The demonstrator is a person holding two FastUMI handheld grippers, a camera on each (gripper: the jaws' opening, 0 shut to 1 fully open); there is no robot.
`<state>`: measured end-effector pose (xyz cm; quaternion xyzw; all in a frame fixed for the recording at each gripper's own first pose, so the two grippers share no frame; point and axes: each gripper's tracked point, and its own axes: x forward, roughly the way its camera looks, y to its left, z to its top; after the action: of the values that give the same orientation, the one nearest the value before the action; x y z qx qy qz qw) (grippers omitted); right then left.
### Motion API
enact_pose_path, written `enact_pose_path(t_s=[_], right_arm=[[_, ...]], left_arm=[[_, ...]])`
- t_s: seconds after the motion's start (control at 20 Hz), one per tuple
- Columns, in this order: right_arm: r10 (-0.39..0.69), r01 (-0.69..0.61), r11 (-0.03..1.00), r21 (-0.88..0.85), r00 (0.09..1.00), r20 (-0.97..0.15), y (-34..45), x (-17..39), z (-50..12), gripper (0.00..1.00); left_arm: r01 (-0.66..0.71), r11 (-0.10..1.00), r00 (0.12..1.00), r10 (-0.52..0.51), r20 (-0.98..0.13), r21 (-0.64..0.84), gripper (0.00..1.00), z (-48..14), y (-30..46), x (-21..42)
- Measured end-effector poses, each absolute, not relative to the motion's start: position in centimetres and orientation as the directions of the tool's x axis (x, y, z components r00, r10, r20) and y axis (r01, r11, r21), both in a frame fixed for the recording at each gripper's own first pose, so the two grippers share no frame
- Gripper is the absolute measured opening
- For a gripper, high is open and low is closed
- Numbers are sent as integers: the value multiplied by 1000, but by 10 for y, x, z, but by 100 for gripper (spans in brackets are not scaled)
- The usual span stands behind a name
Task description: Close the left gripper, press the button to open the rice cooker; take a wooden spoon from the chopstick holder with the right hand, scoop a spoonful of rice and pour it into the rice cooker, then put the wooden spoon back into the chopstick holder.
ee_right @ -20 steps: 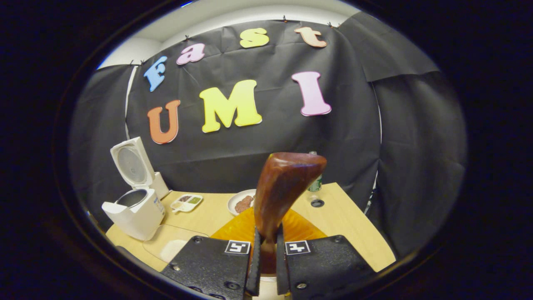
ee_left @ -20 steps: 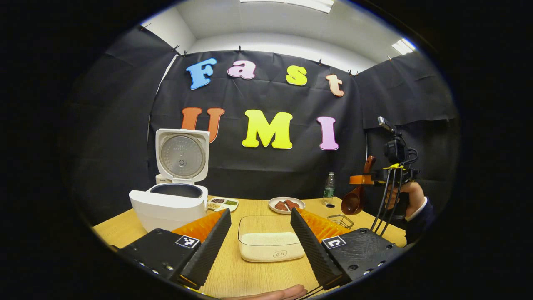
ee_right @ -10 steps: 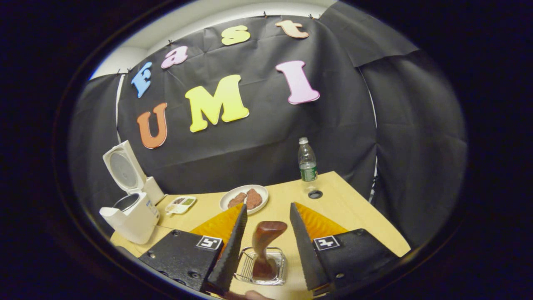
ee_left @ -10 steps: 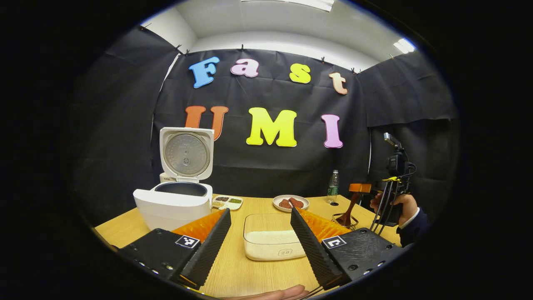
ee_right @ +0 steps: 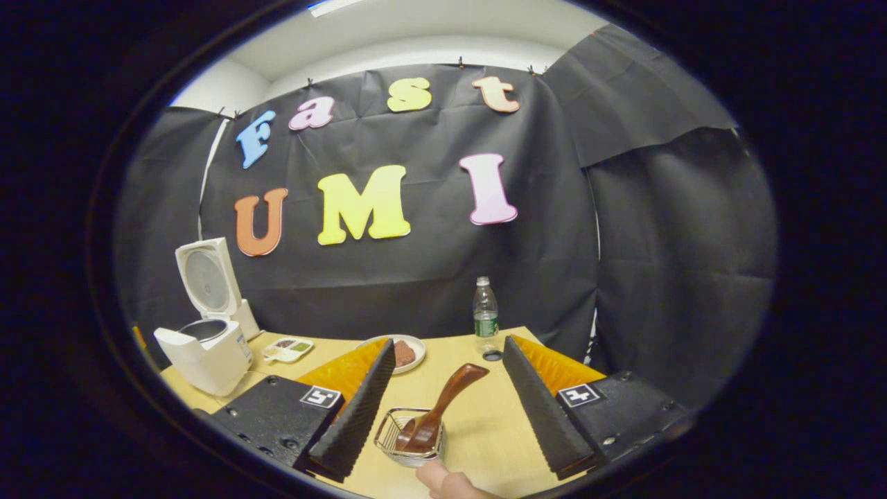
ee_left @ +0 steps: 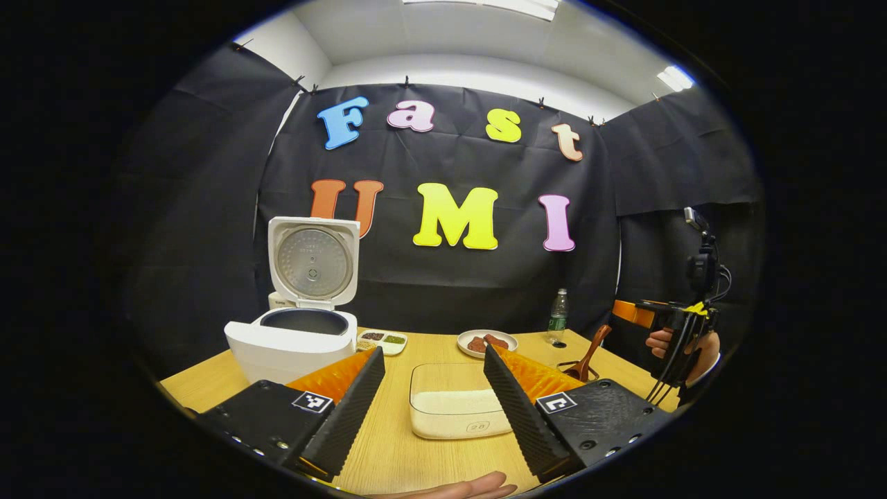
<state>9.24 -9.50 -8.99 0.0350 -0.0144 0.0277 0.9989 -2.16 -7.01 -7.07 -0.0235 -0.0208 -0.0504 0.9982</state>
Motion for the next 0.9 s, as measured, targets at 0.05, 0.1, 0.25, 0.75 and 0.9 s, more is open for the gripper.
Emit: enact_pose_path(t_s=[0.05, 0.1, 0.25, 0.75, 0.9], right_arm=[[57, -59, 996, 65, 998, 35, -95, 85, -90, 100], [65, -68, 996, 56, 997, 43, -93, 78, -89, 100], [73, -75, 996, 40, 996, 60, -93, 60, -86, 94], [106, -106, 994, -5, 994, 32, -85, 40, -116, 94], [109, -109, 994, -13, 994, 17, -84, 44, -125, 94]], left_arm=[[96, 995, 994, -94, 51, -41, 92, -67, -67, -21], [88, 996, 995, -85, 58, -35, 92, -63, -63, -20], [70, 997, 995, -67, 79, -32, 92, -53, -53, -17], [-29, 999, 992, 32, 118, -30, 92, 11, 17, 27], [-44, 999, 992, 47, 117, -26, 92, 29, 34, 43]])
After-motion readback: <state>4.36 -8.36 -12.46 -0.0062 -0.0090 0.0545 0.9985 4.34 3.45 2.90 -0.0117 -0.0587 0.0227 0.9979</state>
